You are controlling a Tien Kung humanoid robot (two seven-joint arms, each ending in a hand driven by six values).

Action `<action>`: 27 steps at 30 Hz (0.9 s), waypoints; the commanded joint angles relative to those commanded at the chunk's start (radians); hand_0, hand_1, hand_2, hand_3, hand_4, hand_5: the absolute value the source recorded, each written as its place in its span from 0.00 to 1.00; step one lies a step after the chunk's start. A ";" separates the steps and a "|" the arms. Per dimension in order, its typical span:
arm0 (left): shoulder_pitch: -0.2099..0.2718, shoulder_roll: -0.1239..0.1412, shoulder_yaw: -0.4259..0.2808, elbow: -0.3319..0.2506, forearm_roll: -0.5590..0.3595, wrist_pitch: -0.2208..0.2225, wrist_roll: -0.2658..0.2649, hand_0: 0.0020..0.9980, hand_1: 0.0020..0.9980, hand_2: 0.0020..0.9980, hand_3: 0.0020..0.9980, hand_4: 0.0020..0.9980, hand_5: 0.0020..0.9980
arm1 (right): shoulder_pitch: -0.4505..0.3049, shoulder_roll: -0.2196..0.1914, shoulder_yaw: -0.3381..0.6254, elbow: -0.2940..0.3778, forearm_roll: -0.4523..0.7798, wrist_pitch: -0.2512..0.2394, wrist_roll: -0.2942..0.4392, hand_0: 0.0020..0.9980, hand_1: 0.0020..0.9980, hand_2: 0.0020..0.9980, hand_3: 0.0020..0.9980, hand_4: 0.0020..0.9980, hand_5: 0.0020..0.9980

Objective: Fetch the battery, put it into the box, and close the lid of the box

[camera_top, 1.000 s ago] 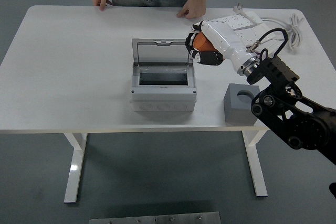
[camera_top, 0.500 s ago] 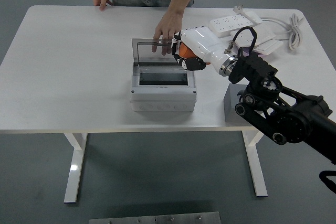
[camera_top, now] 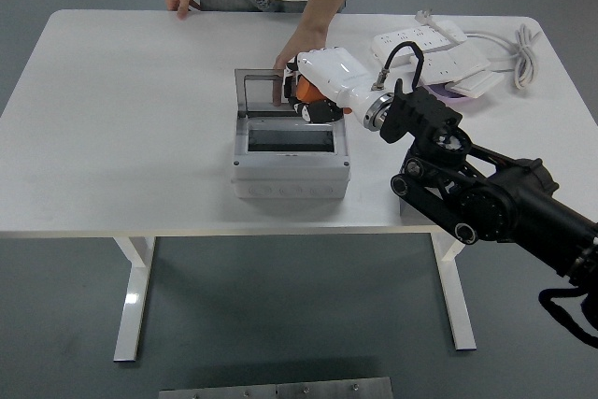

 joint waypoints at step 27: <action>-0.012 -0.003 -0.017 0.000 0.033 -0.005 0.014 0.64 0.71 0.57 0.56 0.65 0.05 | -0.050 0.120 0.065 -0.125 -0.014 -0.085 0.021 0.21 0.24 0.30 0.34 0.20 0.00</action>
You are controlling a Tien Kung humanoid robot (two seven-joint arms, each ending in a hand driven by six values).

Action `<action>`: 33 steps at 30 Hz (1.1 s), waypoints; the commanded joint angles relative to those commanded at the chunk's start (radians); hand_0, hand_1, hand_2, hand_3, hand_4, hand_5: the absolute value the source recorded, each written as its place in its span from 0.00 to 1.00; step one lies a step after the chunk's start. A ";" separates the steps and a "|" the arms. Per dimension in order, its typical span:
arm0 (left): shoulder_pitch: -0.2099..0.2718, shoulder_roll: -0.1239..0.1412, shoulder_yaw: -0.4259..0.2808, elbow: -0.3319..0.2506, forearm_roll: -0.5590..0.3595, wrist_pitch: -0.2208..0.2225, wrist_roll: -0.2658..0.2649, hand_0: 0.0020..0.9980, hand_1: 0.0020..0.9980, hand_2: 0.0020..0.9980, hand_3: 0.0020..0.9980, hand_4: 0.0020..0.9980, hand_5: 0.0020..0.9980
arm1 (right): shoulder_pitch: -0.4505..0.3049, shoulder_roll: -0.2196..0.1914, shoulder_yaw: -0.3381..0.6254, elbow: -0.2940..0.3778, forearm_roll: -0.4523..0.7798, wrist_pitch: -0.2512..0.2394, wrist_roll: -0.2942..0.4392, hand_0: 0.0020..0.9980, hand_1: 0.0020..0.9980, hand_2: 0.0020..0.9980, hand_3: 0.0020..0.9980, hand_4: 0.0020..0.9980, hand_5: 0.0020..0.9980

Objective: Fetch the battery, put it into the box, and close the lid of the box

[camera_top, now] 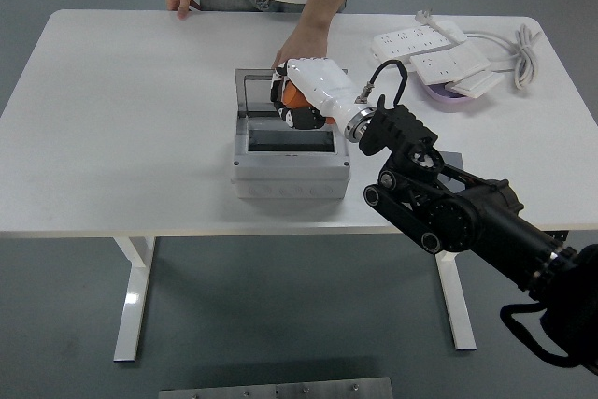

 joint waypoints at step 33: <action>-0.009 0.000 -0.010 0.000 0.017 -0.001 0.007 0.64 0.71 0.57 0.56 0.65 0.06 | -0.001 0.033 -0.078 -0.029 0.078 -0.069 0.022 0.20 0.24 0.30 0.34 0.19 0.00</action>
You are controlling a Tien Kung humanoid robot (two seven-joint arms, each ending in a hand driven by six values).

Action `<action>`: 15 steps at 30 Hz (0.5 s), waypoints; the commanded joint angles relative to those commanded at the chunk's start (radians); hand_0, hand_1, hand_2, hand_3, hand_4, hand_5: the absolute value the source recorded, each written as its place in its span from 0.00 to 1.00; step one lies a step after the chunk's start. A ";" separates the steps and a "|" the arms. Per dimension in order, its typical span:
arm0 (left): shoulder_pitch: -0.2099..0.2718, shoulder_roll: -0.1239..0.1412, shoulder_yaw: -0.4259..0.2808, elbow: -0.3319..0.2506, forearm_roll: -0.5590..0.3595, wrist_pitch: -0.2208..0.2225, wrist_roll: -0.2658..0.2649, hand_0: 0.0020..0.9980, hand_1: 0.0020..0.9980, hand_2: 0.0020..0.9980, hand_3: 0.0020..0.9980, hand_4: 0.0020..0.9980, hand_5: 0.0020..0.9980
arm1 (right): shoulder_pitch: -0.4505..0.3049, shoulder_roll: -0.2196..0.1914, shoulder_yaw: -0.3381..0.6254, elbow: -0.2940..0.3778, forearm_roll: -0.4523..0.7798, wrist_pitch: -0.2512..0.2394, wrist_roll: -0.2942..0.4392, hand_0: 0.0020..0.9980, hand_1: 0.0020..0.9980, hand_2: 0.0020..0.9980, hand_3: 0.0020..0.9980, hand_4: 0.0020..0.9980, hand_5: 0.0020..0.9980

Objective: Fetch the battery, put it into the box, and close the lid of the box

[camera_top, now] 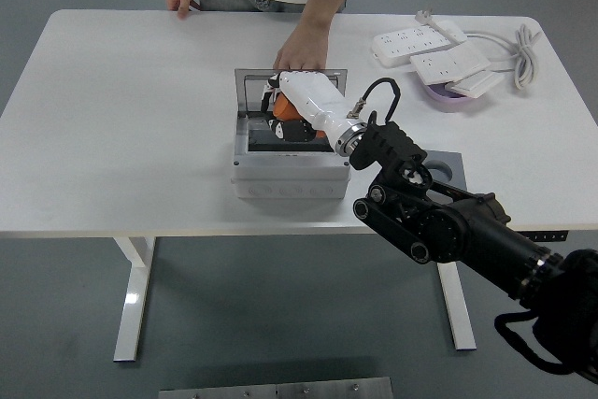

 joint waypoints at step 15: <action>0.000 0.001 -0.003 -0.001 0.008 -0.002 0.005 0.64 0.71 0.57 0.56 0.66 0.06 | 0.033 0.007 -0.044 -0.014 0.008 -0.004 0.003 0.20 0.24 0.30 0.34 0.19 0.00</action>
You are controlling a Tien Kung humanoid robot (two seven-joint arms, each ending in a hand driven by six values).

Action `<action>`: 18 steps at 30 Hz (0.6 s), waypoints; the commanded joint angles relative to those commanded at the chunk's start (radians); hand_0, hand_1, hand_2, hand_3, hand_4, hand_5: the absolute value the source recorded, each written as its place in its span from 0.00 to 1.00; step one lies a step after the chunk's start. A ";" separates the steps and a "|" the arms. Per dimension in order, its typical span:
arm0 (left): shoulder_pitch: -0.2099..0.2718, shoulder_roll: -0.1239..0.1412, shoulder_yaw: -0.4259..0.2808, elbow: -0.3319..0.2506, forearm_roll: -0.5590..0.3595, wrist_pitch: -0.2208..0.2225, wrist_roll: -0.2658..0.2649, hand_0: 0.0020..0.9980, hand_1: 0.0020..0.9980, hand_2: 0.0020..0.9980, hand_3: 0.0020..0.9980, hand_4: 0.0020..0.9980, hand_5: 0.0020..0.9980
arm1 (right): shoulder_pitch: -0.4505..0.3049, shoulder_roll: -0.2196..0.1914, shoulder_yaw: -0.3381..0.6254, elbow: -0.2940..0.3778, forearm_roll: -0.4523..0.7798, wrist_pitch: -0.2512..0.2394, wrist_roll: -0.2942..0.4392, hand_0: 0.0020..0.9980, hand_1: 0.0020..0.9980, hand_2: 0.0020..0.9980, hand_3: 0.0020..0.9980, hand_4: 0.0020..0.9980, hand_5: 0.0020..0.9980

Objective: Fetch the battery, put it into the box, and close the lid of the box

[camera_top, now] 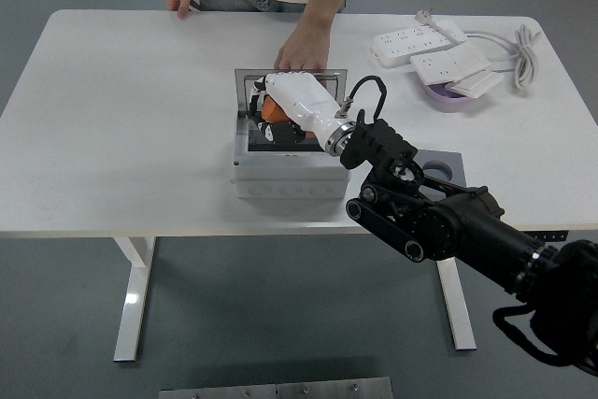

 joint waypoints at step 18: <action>-0.007 0.001 -0.006 0.000 0.014 -0.003 0.005 0.64 0.71 0.57 0.56 0.66 0.06 | 0.017 0.000 -0.028 -0.054 -0.005 -0.015 -0.003 0.20 0.24 0.30 0.34 0.19 0.00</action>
